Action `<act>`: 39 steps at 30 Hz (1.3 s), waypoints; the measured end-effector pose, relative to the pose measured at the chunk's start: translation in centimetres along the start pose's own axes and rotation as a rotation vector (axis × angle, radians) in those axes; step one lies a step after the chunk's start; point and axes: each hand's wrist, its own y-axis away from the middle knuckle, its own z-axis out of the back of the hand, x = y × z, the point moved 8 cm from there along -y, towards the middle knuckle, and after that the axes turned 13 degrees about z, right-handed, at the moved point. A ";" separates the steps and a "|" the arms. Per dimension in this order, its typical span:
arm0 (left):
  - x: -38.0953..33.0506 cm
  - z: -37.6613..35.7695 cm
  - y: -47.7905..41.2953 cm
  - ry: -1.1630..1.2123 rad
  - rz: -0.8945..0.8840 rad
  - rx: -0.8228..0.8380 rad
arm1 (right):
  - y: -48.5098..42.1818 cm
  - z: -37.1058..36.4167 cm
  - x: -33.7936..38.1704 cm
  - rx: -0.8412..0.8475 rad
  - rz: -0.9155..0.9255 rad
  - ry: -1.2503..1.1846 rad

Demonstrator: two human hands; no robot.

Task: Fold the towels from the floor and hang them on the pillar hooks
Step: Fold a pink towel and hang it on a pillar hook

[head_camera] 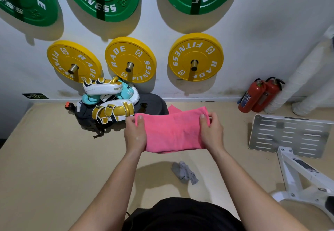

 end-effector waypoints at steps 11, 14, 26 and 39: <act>-1.8 -7.1 5.6 0.124 -0.062 0.301 | 3.6 -4.7 5.0 0.158 -0.012 -0.130; -2.3 -6.7 5.4 0.117 -0.098 0.315 | 3.6 -4.6 5.2 0.192 -0.040 -0.235; -4.5 -4.5 3.6 -0.127 -0.243 0.470 | 1.9 -3.4 5.8 0.346 0.202 -0.075; -3.6 -4.6 1.6 -0.339 -0.351 0.391 | 2.0 -4.9 1.4 0.368 -0.190 -0.512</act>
